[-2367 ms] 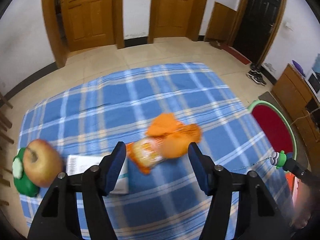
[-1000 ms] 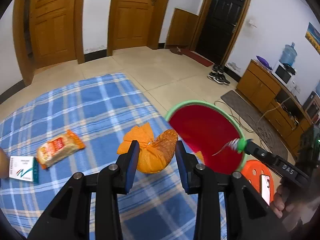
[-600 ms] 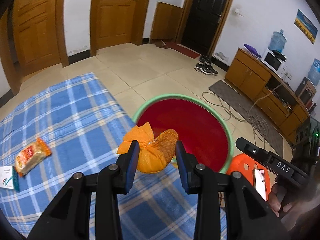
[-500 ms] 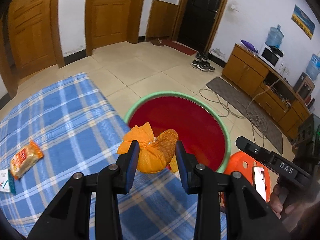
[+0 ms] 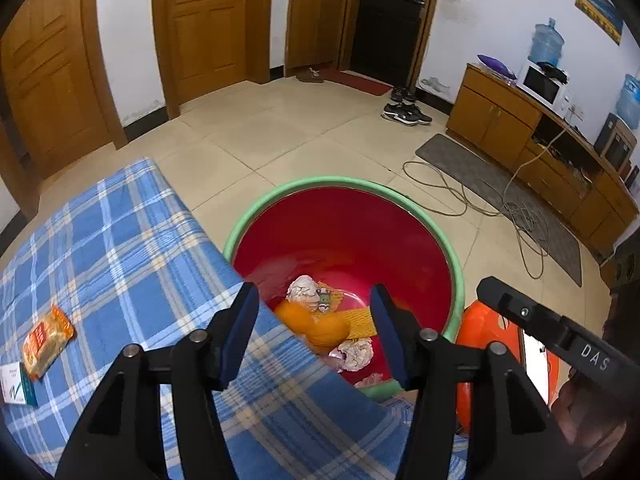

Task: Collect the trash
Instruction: 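Carry the orange candy and green keychain over the red bucket and open both tools, then move both open tools back to the table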

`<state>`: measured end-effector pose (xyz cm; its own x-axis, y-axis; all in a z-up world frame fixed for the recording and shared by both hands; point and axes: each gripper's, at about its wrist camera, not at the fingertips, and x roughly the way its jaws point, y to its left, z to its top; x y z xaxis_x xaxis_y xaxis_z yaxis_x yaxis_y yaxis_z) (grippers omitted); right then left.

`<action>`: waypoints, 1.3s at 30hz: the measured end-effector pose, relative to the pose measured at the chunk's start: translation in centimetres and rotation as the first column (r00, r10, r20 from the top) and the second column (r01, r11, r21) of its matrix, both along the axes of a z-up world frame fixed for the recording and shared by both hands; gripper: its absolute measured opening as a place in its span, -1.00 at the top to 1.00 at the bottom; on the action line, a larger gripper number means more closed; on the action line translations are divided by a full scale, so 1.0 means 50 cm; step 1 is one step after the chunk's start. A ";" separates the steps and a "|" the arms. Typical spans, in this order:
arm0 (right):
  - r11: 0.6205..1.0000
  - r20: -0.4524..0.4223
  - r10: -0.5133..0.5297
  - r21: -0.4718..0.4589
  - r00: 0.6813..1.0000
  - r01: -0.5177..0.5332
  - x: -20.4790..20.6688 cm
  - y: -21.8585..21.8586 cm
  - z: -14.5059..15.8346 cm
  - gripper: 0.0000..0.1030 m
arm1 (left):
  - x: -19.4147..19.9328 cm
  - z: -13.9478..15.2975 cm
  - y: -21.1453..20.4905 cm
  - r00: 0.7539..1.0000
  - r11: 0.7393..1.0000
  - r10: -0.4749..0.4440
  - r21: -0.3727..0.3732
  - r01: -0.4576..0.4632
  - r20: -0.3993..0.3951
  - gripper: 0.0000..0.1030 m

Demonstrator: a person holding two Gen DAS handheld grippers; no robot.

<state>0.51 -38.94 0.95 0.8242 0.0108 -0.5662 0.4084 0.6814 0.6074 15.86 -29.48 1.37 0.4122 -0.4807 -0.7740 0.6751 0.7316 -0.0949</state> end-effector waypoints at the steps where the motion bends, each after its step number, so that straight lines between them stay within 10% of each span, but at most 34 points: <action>1: 1.000 -0.001 0.001 -0.001 1.000 -0.001 -0.001 0.000 0.000 0.43 | 0.000 0.001 0.006 1.000 1.000 0.010 -0.001 -0.010 -0.002 -0.15; 11: 0.998 0.002 0.059 -0.033 0.998 -0.059 0.011 0.039 0.022 0.20 | -0.004 -0.001 0.114 0.985 0.985 0.169 -0.027 -0.170 -0.036 -0.18; 39: 0.963 -0.079 0.240 -0.108 0.967 -0.248 0.121 0.258 0.046 -0.39 | 0.109 -0.047 0.620 0.837 0.833 0.542 0.081 -0.547 0.078 -0.56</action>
